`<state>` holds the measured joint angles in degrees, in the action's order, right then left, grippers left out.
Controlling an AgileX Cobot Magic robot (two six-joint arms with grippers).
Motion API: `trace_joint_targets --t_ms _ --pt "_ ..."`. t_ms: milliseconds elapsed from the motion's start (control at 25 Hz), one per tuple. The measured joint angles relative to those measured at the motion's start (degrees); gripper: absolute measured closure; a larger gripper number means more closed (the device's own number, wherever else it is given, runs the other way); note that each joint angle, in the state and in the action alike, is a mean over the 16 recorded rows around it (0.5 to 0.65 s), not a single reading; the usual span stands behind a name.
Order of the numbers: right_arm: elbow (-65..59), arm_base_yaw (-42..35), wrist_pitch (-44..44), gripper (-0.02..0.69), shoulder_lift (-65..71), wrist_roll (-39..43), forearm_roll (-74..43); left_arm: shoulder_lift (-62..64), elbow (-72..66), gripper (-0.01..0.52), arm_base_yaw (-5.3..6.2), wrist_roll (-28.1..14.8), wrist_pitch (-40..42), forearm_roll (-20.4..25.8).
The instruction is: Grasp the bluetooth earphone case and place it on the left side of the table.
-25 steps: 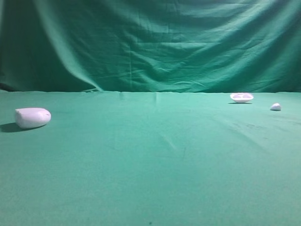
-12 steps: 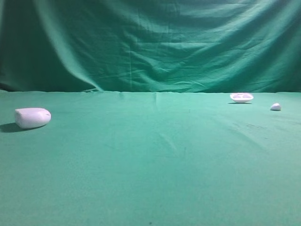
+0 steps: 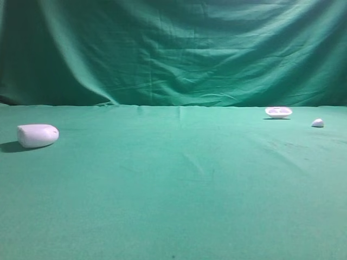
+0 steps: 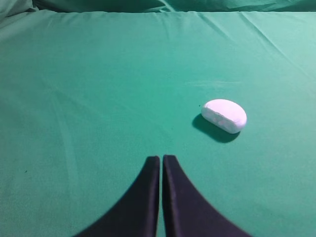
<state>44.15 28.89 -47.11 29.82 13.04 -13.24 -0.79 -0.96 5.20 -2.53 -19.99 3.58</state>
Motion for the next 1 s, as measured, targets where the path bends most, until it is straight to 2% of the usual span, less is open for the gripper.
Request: trace_joint_targets --t_ms 320,520,760,1000 --pt "-16.93 -14.68 15.21 0.665 -10.66 -0.07 0.66 0.0 0.0 0.514 0.0 0.0 0.0 0.0" --pt "-29.89 -21.22 22.05 0.665 -19.27 -0.08 2.35 0.0 0.0 0.514 0.0 0.0 0.0 0.0" --pt "-40.68 -24.79 25.46 0.665 -26.78 -0.08 4.46 0.0 0.0 0.514 0.0 0.0 0.0 0.0" --pt "-44.98 -25.55 25.96 0.665 -30.13 -0.08 5.32 0.0 0.0 0.514 0.0 0.0 0.0 0.0"
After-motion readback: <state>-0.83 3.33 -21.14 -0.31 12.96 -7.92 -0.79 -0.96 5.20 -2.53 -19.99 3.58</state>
